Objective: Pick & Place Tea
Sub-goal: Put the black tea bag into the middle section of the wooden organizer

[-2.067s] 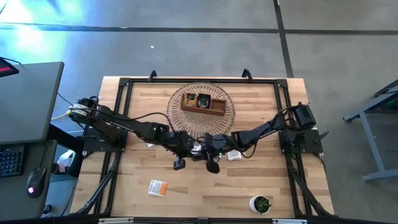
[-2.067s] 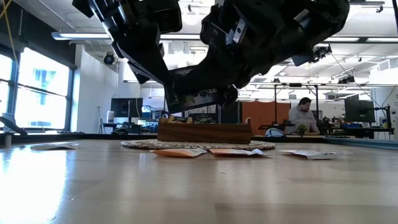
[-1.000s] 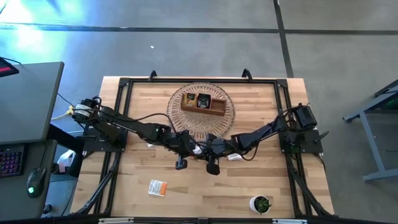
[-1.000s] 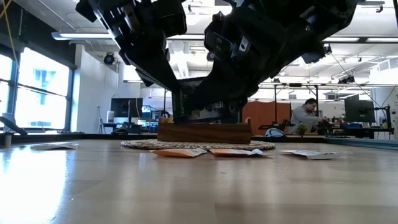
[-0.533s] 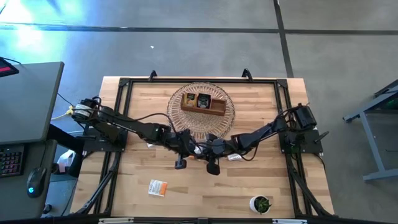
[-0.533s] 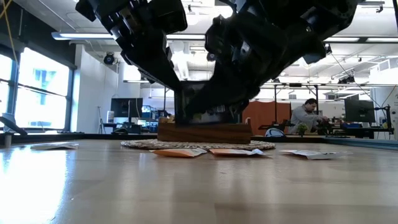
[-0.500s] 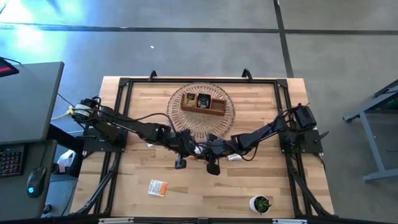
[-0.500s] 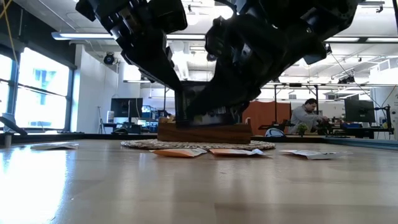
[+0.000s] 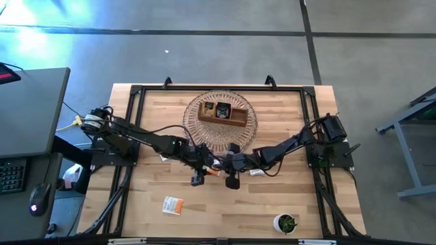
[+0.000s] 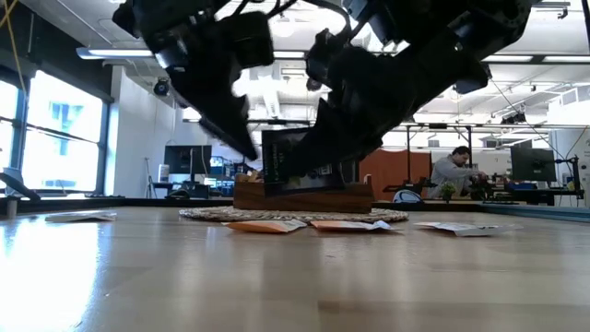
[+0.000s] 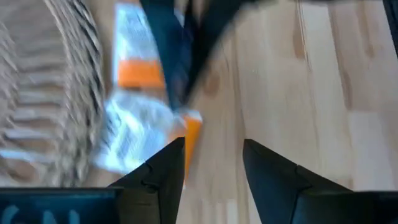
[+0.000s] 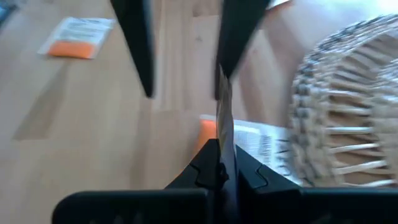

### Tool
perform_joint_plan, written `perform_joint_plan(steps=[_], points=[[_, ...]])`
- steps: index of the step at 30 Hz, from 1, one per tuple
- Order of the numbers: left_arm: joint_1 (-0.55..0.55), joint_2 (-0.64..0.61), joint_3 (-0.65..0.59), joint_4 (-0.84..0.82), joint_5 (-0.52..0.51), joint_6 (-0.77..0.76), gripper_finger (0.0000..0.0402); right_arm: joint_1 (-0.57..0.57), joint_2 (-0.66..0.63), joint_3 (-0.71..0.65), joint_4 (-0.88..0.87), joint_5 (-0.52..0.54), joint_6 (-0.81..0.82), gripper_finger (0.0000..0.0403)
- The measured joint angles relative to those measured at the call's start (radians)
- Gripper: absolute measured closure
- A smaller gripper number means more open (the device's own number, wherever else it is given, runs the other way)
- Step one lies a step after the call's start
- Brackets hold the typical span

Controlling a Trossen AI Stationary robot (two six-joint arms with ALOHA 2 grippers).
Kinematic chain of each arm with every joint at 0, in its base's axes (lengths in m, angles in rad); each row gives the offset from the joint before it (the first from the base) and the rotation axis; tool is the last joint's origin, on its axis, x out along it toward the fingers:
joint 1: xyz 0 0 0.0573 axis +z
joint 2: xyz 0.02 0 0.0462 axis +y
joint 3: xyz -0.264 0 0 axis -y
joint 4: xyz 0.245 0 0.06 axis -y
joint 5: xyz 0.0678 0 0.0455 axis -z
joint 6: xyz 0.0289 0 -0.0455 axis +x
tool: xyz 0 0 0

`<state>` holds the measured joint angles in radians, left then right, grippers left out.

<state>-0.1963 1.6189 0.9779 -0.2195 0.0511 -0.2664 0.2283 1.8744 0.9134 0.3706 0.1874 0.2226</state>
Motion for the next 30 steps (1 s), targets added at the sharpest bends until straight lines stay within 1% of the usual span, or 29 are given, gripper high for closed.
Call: perform_joint_plan(steps=[3, 4, 5, 8, 11, 13, 15, 17, 19, 21, 23, 25, 26, 28, 30], points=[[0.018, -0.008, -0.001, -0.109, 0.084, -0.025, 0.0241, 0.0, 0.0, 0.0, 0.001, 0.074, -0.029, 0.0395], [0.025, -0.013, -0.001, -0.135, 0.102, -0.061, 0.0241, -0.001, 0.0, 0.0, 0.008, 0.094, -0.029, 0.0393], [0.027, -0.016, -0.001, -0.144, 0.096, -0.086, 0.0241, -0.001, -0.001, 0.0, 0.018, 0.108, -0.027, 0.0392], [0.027, -0.086, -0.003, -0.218, 0.021, -0.099, 0.0241, 0.0, -0.023, 0.0, 0.03, 0.115, -0.03, 0.0395], [0.025, -0.179, -0.005, -0.24, -0.053, -0.098, 0.024, 0.006, -0.082, -0.005, 0.023, 0.126, -0.049, 0.0398], [0.026, -0.252, -0.023, -0.271, -0.104, -0.091, 0.024, 0.016, -0.141, -0.022, 0.021, 0.176, -0.067, 0.0396], [0.027, -0.317, -0.036, -0.234, -0.123, -0.079, 0.024, 0.027, -0.2, -0.035, 0.036, 0.243, -0.097, 0.0392], [0.016, -0.393, -0.067, -0.256, -0.159, -0.078, 0.024, 0.035, -0.261, -0.067, 0.068, 0.287, -0.149, 0.0391], [0.001, -0.45, -0.093, -0.199, -0.219, -0.071, 0.024, 0.032, -0.299, -0.119, 0.161, 0.29, -0.176, 0.0394], [-0.018, -0.499, -0.14, -0.136, -0.312, -0.047, 0.024, 0.018, -0.308, -0.195, 0.321, 0.25, -0.171, 0.0398], [-0.028, -0.526, -0.184, -0.015, -0.349, -0.001, 0.024, -0.002, -0.292, -0.277, 0.503, 0.205, -0.131, 0.0397], [-0.026, -0.541, -0.232, 0.063, -0.336, 0.009, 0.0241, -0.026, -0.261, -0.33, 0.663, 0.185, -0.072, 0.0394], [-0.026, -0.539, -0.247, 0.127, -0.316, 0.008, 0.024, -0.037, -0.245, -0.35, 0.721, 0.181, -0.046, 0.0393], [-0.025, -0.537, -0.277, 0.2, -0.277, 0.008, 0.0241, -0.059, -0.202, -0.353, 0.787, 0.148, -0.019, 0.0396], [-0.028, -0.51, -0.293, 0.24, -0.27, 0.008, 0.024, -0.073, -0.171, -0.346, 0.794, 0.091, -0.017, 0.0398]])
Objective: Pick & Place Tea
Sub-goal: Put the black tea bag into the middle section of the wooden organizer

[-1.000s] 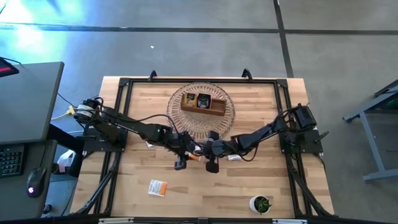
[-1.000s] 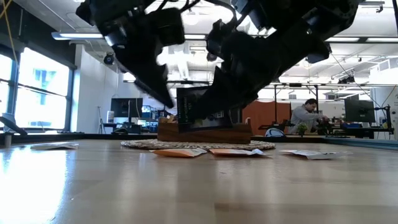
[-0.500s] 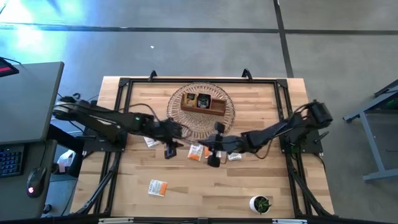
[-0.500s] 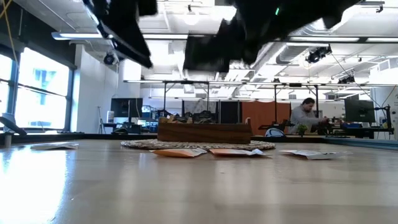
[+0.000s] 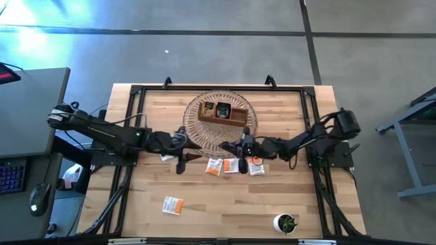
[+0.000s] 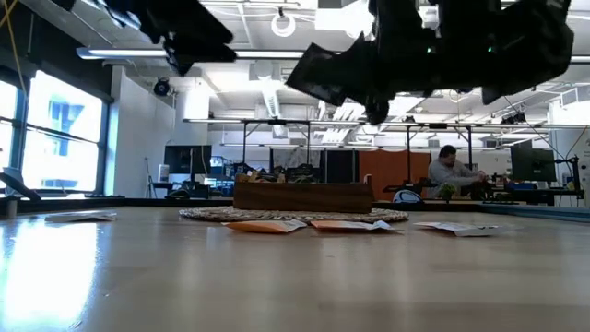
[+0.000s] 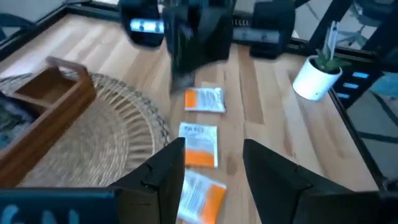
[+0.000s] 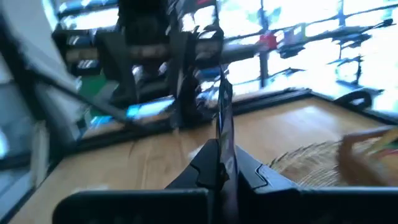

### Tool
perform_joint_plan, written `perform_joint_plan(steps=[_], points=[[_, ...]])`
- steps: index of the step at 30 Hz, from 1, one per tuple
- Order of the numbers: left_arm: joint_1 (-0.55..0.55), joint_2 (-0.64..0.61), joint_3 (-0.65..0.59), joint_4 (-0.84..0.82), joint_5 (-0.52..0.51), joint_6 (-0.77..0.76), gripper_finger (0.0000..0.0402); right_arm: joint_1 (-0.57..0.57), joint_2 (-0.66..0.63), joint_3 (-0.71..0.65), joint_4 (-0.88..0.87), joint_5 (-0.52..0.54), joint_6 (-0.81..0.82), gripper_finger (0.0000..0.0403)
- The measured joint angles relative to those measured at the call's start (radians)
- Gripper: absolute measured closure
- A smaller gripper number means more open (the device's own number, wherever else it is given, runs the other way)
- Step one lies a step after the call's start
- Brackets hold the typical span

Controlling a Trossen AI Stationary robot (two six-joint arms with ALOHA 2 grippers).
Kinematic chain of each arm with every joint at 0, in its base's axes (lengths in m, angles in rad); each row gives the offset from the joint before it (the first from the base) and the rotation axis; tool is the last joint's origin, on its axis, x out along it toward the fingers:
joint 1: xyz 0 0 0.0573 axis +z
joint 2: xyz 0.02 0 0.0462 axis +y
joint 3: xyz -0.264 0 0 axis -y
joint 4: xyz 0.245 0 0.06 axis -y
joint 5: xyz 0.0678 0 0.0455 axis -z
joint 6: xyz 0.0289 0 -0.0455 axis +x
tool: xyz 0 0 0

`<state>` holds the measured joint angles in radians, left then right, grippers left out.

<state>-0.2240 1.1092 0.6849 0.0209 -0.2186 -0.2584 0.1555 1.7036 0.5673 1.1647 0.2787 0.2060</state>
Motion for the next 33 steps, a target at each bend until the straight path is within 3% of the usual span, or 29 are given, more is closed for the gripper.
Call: perform_joint_plan(steps=[3, 9, 13, 25, 33], points=[[0.001, 0.041, -0.012, -0.022, -0.024, 0.0, 0.024, -0.01, 0.05, 0.047, 0.004, -0.083, -0.004, 0.0396], [0.027, 0.15, -0.005, 0.061, -0.046, -0.012, 0.024, -0.014, 0.091, 0.132, -0.093, -0.148, -0.004, 0.0396], [0.038, 0.208, 0.005, 0.076, 0.068, 0.009, 0.024, -0.013, 0.09, 0.158, -0.164, -0.135, -0.022, 0.0397], [0.053, 0.139, 0.003, 0.139, 0.026, 0.047, 0.024, -0.014, 0.095, 0.166, -0.204, -0.132, -0.031, 0.0397], [0.054, 0.182, 0.003, 0.273, 0.026, 0.043, 0.0241, -0.014, 0.095, 0.166, -0.18, -0.134, -0.031, 0.0394]])
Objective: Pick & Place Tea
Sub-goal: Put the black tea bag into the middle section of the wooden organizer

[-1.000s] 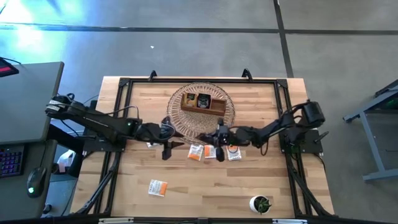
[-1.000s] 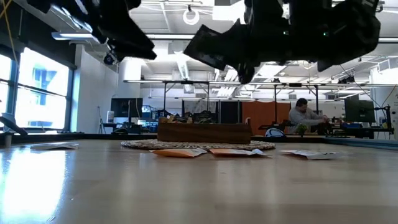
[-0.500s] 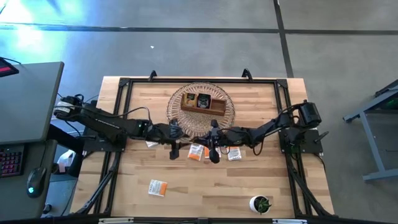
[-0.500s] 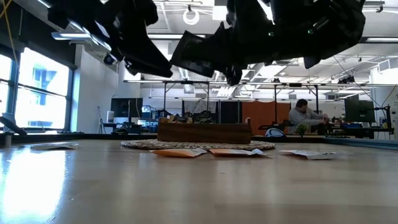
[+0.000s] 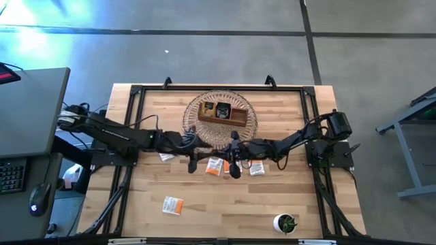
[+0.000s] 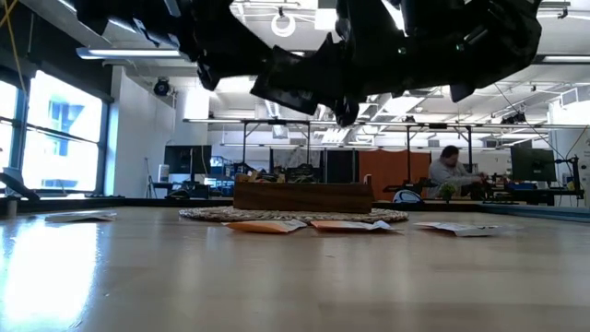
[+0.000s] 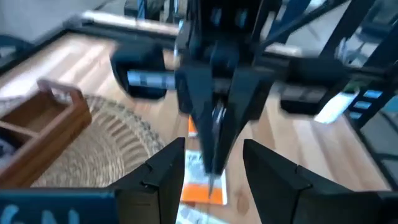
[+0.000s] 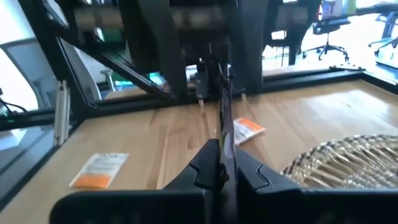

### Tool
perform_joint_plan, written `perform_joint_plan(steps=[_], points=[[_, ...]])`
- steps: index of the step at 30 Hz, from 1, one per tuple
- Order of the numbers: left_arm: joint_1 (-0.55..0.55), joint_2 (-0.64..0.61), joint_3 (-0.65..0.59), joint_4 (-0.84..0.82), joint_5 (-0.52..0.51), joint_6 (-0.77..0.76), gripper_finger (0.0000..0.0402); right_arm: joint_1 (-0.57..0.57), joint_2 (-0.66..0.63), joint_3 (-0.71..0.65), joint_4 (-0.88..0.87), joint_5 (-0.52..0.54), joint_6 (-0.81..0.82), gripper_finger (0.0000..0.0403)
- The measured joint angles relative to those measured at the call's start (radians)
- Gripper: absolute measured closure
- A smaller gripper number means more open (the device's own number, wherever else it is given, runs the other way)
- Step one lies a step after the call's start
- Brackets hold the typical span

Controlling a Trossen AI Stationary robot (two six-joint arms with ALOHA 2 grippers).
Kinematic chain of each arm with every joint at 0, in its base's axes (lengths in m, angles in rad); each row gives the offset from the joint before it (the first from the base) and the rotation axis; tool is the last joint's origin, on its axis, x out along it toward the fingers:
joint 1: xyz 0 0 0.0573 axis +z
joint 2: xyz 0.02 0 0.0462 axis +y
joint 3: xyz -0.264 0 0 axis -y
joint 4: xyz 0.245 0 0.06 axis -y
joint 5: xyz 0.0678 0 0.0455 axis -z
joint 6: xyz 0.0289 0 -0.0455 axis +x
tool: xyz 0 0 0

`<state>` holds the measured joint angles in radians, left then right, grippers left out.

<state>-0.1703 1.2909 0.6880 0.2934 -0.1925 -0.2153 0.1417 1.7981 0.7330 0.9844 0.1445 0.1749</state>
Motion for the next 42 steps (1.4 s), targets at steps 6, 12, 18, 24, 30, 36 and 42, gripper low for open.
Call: perform_joint_plan(steps=[6, 12, 18, 24, 30, 36, 42], points=[[0.0, 0.049, 0.0, 0.046, 0.013, -0.002, 0.0241, 0.0, 0.0, 0.0, 0.052, -0.019, -0.007, 0.0391], [0.0, 0.072, 0.0, 0.12, 0.048, -0.003, 0.0262, 0.0, 0.0, 0.0, 0.052, -0.019, -0.019, 0.0395], [0.001, 0.073, -0.001, 0.133, 0.049, 0.001, 0.0354, 0.0, 0.0, 0.0, 0.049, -0.018, -0.019, 0.0388], [0.001, 0.073, -0.001, 0.131, 0.047, 0.001, 0.0389, 0.001, 0.0, 0.0, 0.049, -0.016, -0.018, 0.0356], [0.0, 0.073, 0.0, 0.119, 0.017, 0.019, 0.0398, 0.004, 0.0, 0.0, 0.015, -0.016, -0.016, 0.033], [0.002, 0.049, 0.007, 0.085, -0.023, 0.003, 0.04, 0.005, 0.0, 0.0, -0.072, -0.017, 0.052, 0.0304], [0.072, 0.052, 0.181, -0.284, -0.056, 0.032, 0.0401, 0.004, 0.0, 0.0, -0.285, -0.018, 0.097, 0.0278]])
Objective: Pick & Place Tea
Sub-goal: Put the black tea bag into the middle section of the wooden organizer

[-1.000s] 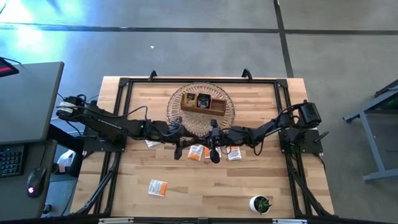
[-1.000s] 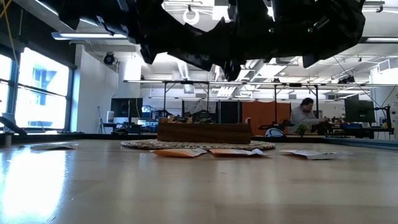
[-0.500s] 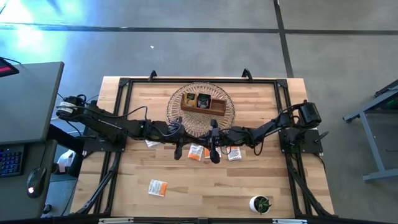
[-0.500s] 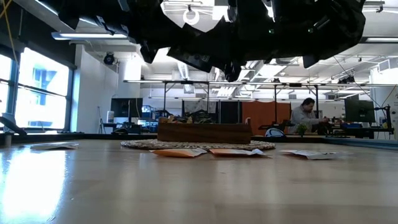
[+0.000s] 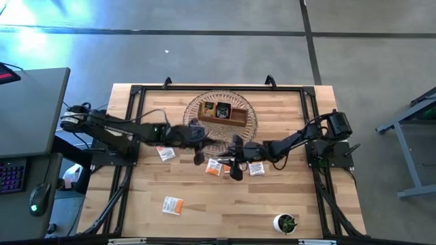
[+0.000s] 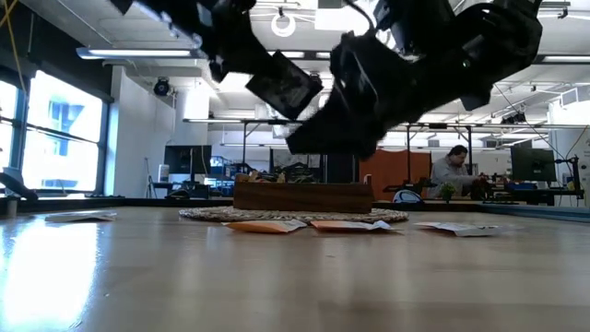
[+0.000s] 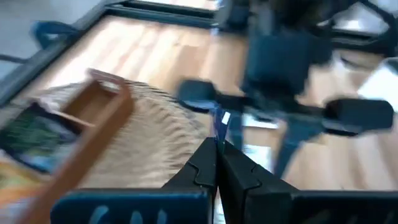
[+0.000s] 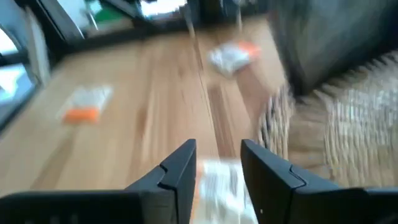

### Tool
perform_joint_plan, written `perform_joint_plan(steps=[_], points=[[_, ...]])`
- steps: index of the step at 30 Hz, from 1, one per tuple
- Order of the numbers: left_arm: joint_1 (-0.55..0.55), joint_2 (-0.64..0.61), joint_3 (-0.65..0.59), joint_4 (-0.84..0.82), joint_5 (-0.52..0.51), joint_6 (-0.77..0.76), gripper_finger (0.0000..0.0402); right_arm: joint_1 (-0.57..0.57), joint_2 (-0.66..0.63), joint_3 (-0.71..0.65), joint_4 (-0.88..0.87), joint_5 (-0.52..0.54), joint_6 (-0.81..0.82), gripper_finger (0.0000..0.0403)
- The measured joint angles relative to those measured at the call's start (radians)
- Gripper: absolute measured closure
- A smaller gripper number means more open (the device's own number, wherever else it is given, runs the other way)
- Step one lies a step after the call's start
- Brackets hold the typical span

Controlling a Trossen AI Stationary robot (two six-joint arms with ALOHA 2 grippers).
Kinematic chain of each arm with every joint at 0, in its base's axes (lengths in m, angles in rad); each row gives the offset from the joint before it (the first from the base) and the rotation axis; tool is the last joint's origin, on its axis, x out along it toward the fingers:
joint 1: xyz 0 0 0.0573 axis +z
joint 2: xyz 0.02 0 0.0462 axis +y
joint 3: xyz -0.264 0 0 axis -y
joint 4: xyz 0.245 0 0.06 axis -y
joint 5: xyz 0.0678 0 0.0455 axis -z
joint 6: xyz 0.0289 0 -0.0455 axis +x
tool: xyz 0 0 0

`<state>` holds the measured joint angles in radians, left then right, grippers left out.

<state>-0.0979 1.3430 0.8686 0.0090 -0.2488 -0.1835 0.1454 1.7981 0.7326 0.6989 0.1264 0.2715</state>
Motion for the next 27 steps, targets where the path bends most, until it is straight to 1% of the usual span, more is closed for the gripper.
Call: perform_joint_plan(steps=[3, 6, 8, 10, 13, 16, 18, 23, 24, 27], points=[[0.072, 0.023, 0.126, -0.204, -0.001, 0.062, 0.0401, -0.003, 0.0, 0.0, -0.091, -0.006, 0.03, 0.0271], [0.163, 0.08, 0.249, -0.4, 0.024, 0.141, 0.0401, -0.003, 0.0, 0.0, -0.126, -0.047, 0.035, 0.0268], [0.231, 0.125, 0.334, -0.477, 0.069, 0.215, 0.0401, -0.003, 0.0, 0.0, -0.129, -0.072, 0.023, 0.0268], [0.296, 0.165, 0.388, -0.561, 0.141, 0.281, 0.0401, -0.003, 0.0, 0.0, -0.129, -0.081, -0.003, 0.0268], [0.375, 0.247, 0.427, -0.544, 0.23, 0.364, 0.0401, -0.003, 0.0, 0.0, -0.134, -0.081, -0.061, 0.0269], [0.432, 0.323, 0.452, -0.498, 0.249, 0.437, 0.0401, -0.003, 0.0, 0.0, -0.144, -0.081, -0.093, 0.0269], [0.464, 0.363, 0.466, -0.491, 0.255, 0.446, 0.0401, -0.003, -0.001, 0.0, -0.145, -0.081, -0.094, 0.0269], [0.514, 0.445, 0.513, -0.469, 0.304, 0.486, 0.0401, -0.003, -0.001, 0.0, -0.149, -0.081, -0.097, 0.0269], [0.515, 0.457, 0.522, -0.446, 0.32, 0.49, 0.0401, -0.003, -0.001, 0.0, -0.149, -0.081, -0.097, 0.0269], [0.515, 0.474, 0.536, -0.462, 0.368, 0.496, 0.0401, -0.003, -0.001, 0.0, -0.149, -0.074, -0.097, 0.0269]])
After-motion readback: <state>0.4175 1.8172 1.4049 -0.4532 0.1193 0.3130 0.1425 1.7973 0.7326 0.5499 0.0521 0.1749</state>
